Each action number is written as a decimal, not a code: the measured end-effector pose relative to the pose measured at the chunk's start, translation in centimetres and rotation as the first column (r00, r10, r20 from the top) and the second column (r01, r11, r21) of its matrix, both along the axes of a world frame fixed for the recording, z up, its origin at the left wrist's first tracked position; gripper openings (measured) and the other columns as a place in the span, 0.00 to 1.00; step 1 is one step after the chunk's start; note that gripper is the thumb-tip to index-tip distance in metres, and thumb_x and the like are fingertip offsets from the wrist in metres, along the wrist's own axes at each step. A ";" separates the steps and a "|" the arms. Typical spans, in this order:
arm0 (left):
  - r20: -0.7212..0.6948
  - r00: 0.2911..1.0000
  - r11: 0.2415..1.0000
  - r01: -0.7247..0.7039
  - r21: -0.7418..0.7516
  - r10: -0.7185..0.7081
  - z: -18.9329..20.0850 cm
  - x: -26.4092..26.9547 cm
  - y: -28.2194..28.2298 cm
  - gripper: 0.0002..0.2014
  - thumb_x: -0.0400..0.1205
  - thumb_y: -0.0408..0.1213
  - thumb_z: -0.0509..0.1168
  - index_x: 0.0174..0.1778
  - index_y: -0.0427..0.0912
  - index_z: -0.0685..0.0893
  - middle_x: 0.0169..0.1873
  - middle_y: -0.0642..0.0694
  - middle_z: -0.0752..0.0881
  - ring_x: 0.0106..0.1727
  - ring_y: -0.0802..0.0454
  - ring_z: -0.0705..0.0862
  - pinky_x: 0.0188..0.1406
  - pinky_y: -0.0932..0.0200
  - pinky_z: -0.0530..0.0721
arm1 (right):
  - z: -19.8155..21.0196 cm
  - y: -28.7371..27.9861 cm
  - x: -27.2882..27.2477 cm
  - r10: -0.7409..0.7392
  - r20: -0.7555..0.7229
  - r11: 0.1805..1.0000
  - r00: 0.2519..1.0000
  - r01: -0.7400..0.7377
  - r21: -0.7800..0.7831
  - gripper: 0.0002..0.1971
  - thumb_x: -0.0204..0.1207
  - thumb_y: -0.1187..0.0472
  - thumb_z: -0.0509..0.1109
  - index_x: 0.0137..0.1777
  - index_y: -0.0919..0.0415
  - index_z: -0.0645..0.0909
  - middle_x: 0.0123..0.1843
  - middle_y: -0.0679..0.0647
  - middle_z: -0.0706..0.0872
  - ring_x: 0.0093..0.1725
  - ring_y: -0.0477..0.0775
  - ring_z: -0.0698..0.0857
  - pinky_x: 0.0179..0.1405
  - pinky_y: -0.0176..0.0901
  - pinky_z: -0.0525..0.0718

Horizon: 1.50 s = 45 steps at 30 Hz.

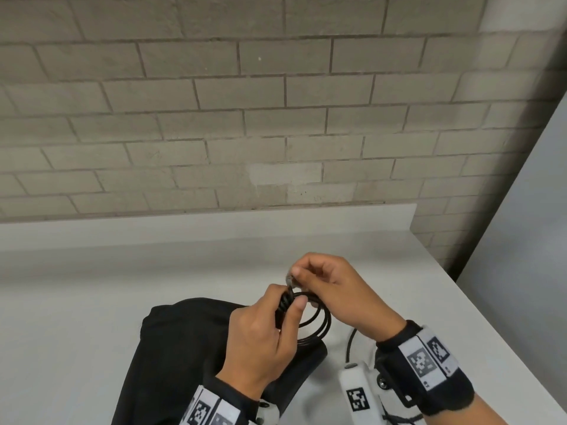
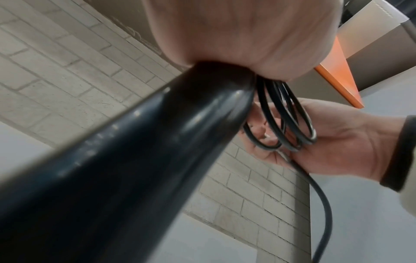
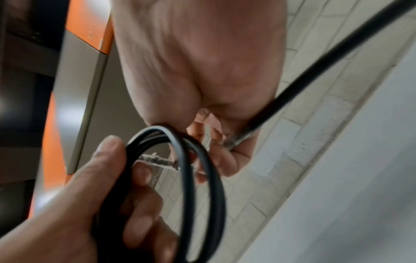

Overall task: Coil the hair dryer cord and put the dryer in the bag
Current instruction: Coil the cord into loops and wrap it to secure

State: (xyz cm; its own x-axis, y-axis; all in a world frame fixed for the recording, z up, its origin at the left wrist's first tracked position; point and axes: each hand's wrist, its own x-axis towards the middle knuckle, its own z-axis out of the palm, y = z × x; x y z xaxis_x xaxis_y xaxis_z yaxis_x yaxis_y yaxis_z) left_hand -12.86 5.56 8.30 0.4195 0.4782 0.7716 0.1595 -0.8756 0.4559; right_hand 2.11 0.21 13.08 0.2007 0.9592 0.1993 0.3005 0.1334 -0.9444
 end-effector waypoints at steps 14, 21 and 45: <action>0.051 0.994 0.989 -0.090 -0.115 0.096 -0.7 0.4 0.6 0.18 0.88 0.61 0.49 0.51 0.52 0.76 0.23 0.58 0.82 0.22 0.61 0.81 0.23 0.67 0.78 | -0.4 -2.2 0.7 0.129 0.252 0.990 0.959 -0.110 -0.089 0.03 0.75 0.61 0.75 0.45 0.53 0.85 0.41 0.44 0.87 0.43 0.46 0.83 0.56 0.60 0.81; 0.061 0.994 0.990 -0.089 -0.112 0.096 -0.6 0.5 0.6 0.25 0.88 0.60 0.51 0.47 0.43 0.84 0.25 0.61 0.80 0.22 0.60 0.79 0.20 0.67 0.76 | 0.0 -1.9 1.3 0.202 0.291 0.976 0.935 -0.168 -0.140 0.09 0.72 0.58 0.78 0.52 0.48 0.87 0.52 0.40 0.86 0.54 0.43 0.83 0.61 0.50 0.81; 0.101 0.965 0.958 -0.223 -0.179 0.243 -0.2 0.5 1.4 0.28 0.86 0.63 0.49 0.47 0.42 0.83 0.21 0.59 0.78 0.19 0.61 0.78 0.18 0.68 0.75 | -1.8 -2.5 -4.9 -0.096 0.220 0.981 0.971 0.129 -0.145 0.10 0.85 0.55 0.61 0.49 0.51 0.85 0.47 0.46 0.89 0.47 0.43 0.85 0.50 0.39 0.83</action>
